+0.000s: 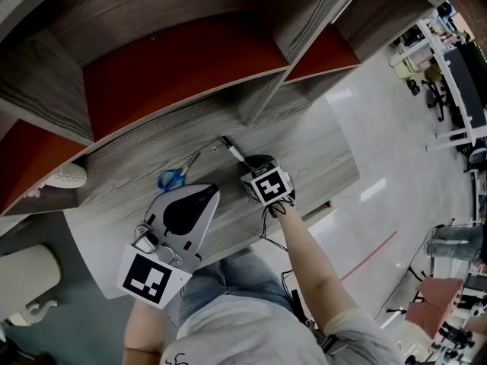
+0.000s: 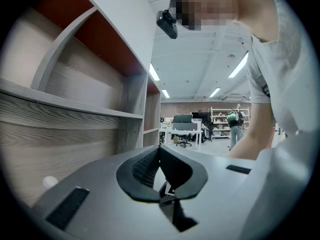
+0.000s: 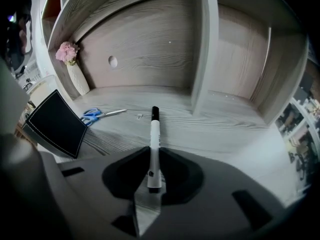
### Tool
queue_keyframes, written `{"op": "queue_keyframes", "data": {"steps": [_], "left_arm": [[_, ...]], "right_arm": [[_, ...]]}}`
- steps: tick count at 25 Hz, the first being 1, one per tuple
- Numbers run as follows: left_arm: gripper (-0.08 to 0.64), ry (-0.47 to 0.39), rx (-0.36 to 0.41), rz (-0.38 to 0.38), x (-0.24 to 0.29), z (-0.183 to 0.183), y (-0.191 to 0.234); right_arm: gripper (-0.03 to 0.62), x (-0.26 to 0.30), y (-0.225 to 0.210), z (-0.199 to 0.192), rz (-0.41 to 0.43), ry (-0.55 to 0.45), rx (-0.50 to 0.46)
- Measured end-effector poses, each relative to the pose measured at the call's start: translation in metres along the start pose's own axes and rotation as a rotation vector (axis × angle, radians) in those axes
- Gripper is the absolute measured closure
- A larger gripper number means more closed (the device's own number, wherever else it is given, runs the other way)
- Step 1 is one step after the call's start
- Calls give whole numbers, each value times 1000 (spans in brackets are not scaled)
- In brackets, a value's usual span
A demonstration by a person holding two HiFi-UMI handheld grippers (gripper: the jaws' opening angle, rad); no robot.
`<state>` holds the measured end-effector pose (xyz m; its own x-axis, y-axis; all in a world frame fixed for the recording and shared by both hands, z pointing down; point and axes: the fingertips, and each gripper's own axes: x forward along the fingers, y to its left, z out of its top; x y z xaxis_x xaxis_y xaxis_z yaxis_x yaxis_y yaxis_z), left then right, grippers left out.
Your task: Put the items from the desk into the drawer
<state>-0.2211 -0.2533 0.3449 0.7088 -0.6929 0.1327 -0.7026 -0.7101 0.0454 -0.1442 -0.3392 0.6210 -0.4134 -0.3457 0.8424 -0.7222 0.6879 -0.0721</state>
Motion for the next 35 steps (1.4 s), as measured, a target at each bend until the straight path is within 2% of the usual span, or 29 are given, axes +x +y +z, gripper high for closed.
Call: {"op": "queue_keyframes", "data": {"steps": [11, 23, 29, 35], "left_arm": [[555, -9, 37, -13, -9, 9, -13], [555, -50, 103, -60, -32, 31, -64], [555, -75, 118, -106, -45, 37, -102], [555, -91, 120, -158, -59, 39, -142]], "right_arm": [[520, -30, 12, 14, -16, -112, 25], [520, -133, 43, 36, -54, -345, 26], [520, -191, 57, 27, -96, -449, 38], [520, -235, 71, 1, -150, -508, 66]]}}
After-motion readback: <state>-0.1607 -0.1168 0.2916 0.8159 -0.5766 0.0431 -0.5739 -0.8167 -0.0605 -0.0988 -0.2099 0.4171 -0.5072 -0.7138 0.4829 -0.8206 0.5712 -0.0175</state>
